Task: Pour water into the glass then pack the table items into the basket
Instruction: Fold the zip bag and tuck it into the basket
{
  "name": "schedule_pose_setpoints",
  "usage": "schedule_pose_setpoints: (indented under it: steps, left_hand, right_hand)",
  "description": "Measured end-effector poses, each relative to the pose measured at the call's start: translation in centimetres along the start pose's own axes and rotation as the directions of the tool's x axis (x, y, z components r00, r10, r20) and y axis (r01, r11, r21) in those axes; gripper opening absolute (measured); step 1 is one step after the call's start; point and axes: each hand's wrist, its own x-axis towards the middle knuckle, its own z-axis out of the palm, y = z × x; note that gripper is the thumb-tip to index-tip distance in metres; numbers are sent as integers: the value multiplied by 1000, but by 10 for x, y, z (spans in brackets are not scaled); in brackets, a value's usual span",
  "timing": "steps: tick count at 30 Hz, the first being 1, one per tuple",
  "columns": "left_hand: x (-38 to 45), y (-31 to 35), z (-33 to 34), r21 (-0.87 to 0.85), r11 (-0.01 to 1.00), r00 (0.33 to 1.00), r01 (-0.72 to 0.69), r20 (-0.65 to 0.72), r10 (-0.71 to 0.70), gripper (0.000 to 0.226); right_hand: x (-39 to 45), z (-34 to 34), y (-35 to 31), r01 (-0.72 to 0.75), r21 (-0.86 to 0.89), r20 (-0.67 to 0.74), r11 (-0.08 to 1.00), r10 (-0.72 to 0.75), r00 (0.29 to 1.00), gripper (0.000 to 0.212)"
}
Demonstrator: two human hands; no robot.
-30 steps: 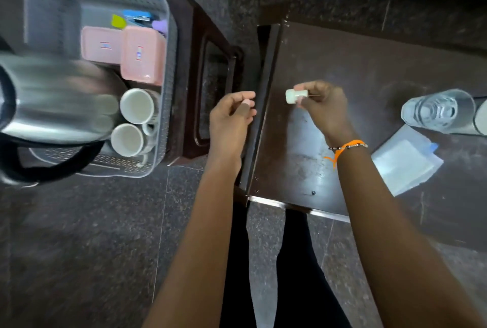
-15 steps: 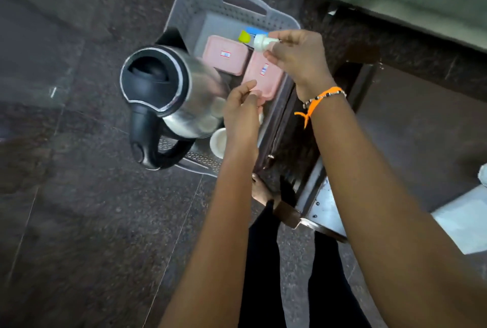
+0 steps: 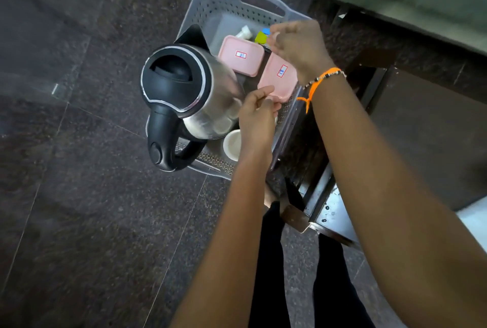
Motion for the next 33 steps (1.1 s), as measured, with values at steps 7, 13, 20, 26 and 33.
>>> schedule_pose_setpoints:
  steps: [7,13,20,26,33]
  left_hand:
    - [-32,-24,28,52,998,997,-42,73,38,26]
    - [-87,-84,68,239,971,980,-5,193,-42,23]
    - [-142,-185,119,539,839,913,74,302,-274,21]
    - [-175,-253,165,782,621,831,61,304,-465,27]
    - [-190,-281,207,858,512,791,-40,340,-508,26]
  right_hand:
    - [-62,-78,42,-13,131,-25,991,16,1000,26]
    - [-122,-175,116,-110,251,-137,962,148,979,27]
    - [-177,-298,216,-186,419,-398,889,363,842,25]
    - [-188,-377,287,-261,305,-755,916,399,520,32]
    - [-170,-427,349,-352,541,-556,764,638,532,30]
